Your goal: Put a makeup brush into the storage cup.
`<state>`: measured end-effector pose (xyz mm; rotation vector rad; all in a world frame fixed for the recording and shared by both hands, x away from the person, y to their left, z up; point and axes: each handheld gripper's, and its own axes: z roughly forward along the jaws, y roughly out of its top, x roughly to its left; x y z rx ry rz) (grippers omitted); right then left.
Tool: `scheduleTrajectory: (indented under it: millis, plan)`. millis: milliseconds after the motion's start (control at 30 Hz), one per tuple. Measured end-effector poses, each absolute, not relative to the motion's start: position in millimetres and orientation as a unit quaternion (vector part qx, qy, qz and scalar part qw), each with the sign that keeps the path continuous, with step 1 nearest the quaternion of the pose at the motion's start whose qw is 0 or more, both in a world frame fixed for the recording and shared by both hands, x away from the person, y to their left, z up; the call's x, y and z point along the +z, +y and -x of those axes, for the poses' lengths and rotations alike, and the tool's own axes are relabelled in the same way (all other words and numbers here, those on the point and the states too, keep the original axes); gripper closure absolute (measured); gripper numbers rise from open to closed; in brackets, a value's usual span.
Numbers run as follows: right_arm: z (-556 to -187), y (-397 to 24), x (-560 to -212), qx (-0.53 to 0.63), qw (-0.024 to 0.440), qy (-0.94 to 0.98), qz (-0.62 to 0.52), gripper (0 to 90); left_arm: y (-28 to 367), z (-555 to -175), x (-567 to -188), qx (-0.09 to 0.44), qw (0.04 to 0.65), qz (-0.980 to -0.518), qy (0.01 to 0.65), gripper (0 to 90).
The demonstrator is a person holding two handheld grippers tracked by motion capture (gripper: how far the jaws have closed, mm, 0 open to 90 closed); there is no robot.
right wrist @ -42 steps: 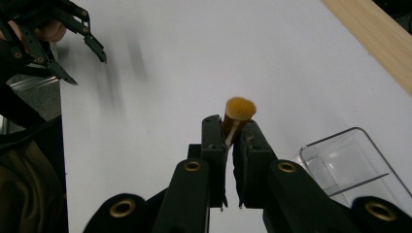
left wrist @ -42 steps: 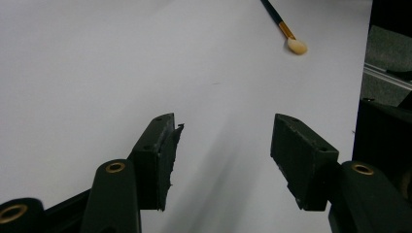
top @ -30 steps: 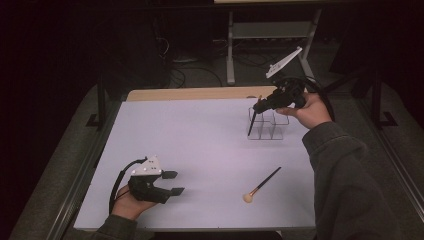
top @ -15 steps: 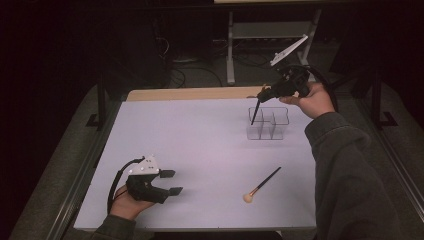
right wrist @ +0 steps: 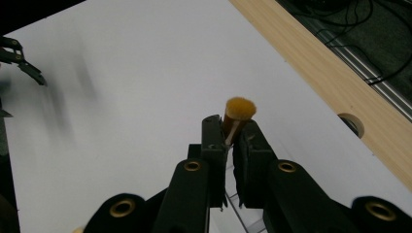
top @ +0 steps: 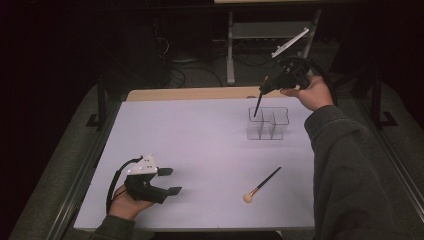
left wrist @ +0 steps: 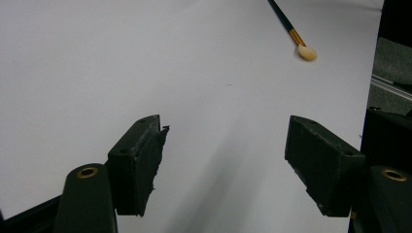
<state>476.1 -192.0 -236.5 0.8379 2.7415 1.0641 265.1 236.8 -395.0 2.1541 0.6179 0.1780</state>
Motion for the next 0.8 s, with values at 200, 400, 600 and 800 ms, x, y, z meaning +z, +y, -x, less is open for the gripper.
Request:
scheduleTrajectory:
  millis: [200, 400, 600, 800]
  plan:
    - [-484, -194, -240, 0.342, 0.039, 0.893, -0.289, 82.8, 238, -265, -395, 0.072, 0.429, -0.866, 0.246, 28.1]
    - [-488, -193, -246, 0.336, 0.036, 0.894, -0.295, 82.8, 238, -265, -395, 0.075, 0.426, -0.867, 0.246, 28.8]
    - [-491, -192, -250, 0.333, 0.035, 0.893, -0.300, 82.8, 238, -265, -394, 0.077, 0.426, -0.868, 0.243, 29.0]
    - [-494, -190, -258, 0.328, 0.028, 0.895, -0.300, 82.7, 237, -265, -395, 0.076, 0.425, -0.869, 0.241, 29.3]
